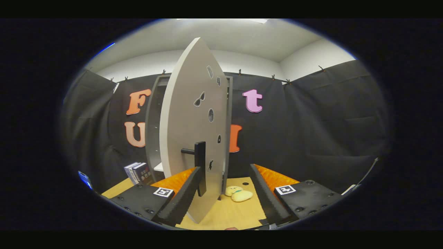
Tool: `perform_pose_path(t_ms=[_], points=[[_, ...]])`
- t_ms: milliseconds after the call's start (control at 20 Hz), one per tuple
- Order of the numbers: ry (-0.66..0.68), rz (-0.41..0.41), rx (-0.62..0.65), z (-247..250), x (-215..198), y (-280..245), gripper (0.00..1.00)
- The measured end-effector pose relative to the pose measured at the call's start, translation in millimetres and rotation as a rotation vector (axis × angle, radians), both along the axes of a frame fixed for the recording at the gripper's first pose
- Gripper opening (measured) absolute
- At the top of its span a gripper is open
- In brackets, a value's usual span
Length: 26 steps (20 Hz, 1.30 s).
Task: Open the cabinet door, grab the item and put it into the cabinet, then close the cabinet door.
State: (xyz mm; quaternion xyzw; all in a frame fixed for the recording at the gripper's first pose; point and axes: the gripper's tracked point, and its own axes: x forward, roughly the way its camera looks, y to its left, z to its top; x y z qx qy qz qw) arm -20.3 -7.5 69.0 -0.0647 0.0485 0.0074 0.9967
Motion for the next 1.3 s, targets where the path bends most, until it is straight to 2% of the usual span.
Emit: perform_pose_path(t_ms=[150,300,600,700,900,1100,1300], points=[[0.010,0.105,0.090,-12,16,39,0.92],[0.055,0.188,0.117,-36,40,71,0.94],[0.102,0.279,0.101,-55,70,124,0.95],[0.105,0.297,0.100,-62,84,142,0.95],[0.112,0.347,0.098,-68,83,164,0.94],[0.098,0.326,0.067,-77,110,180,0.94],[0.101,0.322,0.100,-83,120,186,0.94]])
